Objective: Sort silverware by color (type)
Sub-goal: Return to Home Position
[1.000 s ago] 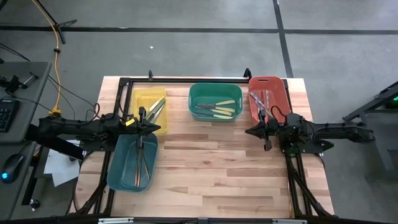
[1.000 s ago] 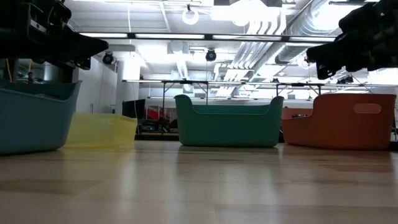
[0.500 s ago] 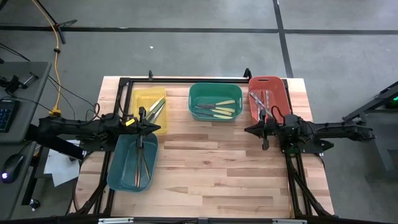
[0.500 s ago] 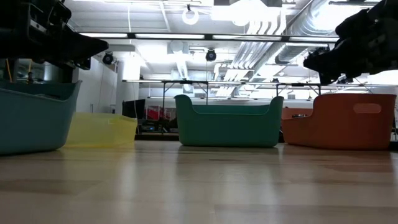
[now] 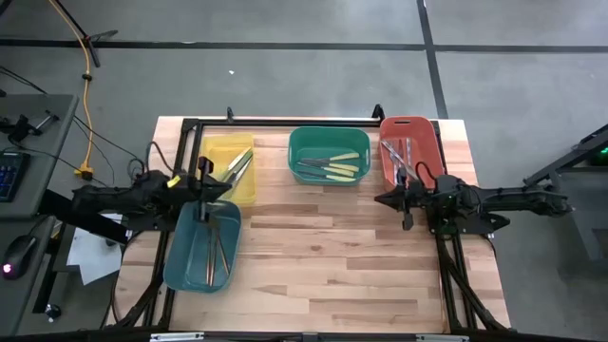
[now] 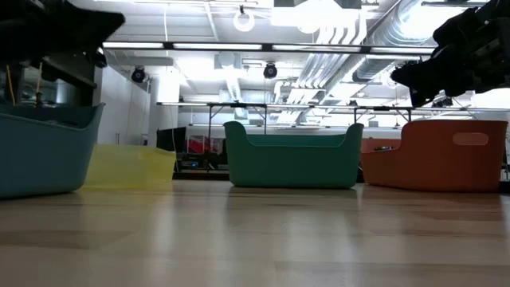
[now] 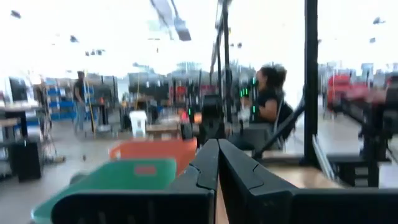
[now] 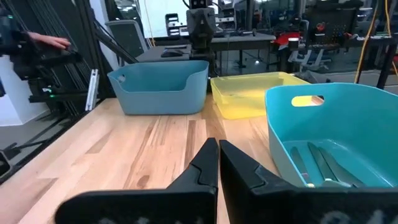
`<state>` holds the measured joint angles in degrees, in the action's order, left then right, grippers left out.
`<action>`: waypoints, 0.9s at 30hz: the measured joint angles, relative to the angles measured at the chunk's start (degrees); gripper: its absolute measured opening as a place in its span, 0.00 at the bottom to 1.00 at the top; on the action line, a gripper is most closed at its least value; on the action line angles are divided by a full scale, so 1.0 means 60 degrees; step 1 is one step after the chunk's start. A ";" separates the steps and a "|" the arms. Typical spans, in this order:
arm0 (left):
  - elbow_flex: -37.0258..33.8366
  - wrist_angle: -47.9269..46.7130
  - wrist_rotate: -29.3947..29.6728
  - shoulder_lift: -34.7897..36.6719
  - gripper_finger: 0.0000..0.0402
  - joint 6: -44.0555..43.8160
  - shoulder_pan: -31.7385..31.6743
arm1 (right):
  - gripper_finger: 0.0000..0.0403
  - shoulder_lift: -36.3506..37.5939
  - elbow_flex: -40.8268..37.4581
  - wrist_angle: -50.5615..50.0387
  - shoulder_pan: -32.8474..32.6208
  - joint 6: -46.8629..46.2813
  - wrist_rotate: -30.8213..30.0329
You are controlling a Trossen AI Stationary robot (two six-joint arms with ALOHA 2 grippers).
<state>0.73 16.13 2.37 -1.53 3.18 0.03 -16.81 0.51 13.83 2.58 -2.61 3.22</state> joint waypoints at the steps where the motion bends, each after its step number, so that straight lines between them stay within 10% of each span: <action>1: 0.0004 0.0024 -0.0002 0.0230 0.01 0.0000 0.0000 | 0.00 0.0091 0.0000 -0.0026 -0.0014 0.0004 0.0005; 12: 0.0015 0.0047 -0.0037 0.0225 0.01 0.0002 0.0015 | 0.00 0.2735 -0.0004 -0.1030 -0.0014 0.0004 0.0036; 27: -0.0001 -0.2617 -0.0048 0.0221 0.01 0.0000 0.0015 | 0.00 0.2804 -0.0005 -0.0824 -0.0401 0.0007 0.0036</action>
<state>0.73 0.43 2.08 -0.21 3.18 0.12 0.01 0.49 8.88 0.18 -2.57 3.44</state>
